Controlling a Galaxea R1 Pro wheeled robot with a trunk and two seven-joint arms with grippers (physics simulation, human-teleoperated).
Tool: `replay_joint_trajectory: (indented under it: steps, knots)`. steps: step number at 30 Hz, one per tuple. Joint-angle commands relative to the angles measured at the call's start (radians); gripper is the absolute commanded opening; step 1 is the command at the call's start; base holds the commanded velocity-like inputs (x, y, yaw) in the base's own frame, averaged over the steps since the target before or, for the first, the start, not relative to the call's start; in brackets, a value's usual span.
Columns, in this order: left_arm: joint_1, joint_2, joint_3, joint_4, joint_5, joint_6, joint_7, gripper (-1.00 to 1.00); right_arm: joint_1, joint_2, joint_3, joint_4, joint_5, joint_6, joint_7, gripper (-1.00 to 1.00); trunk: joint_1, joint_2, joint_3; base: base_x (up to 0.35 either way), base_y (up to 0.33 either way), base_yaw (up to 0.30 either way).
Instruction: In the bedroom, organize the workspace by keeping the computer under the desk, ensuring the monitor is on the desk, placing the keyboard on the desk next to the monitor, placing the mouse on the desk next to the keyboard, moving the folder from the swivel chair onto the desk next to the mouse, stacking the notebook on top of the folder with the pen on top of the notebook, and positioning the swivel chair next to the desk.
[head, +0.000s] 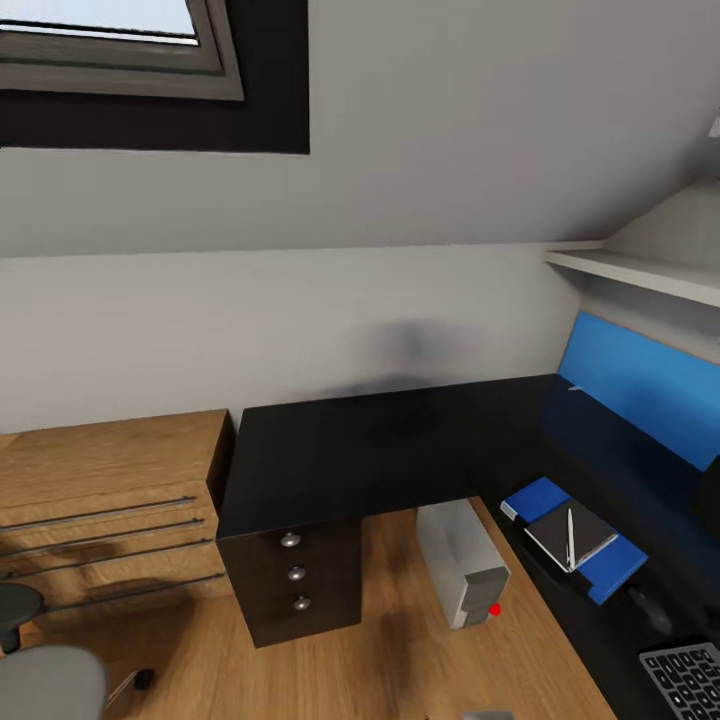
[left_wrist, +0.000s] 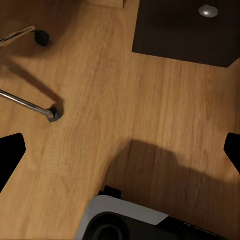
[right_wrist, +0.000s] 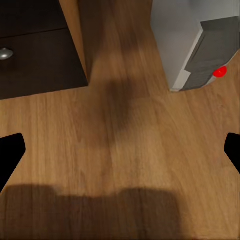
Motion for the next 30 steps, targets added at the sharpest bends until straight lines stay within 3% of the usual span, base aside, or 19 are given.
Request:
replay_joint_trajectory:
  steps: [1, 20, 30]
  knots:
    - [0.000, 0.000, 0.000, -0.002, 0.005, -0.001, 0.000, 1.00, 0.002, -0.001, -0.007, 0.002, 0.011, -0.005, -0.005, 1.00, 0.001, -0.002, 0.000, 0.000, 0.000, 0.000]
    - [0.000, 0.000, 0.001, -0.002, 0.006, -0.004, -0.001, 1.00, 0.012, -0.005, -0.006, 0.000, 0.013, -0.013, -0.005, 1.00, 0.001, -0.002, 0.030, -0.005, 0.000, 0.000]
    - [0.000, 0.000, 0.000, -0.002, 0.005, -0.004, -0.002, 1.00, 0.012, 0.002, -0.006, 0.000, 0.030, -0.011, -0.007, 1.00, 0.001, -0.002, 0.040, -0.255, -0.079, 0.160]
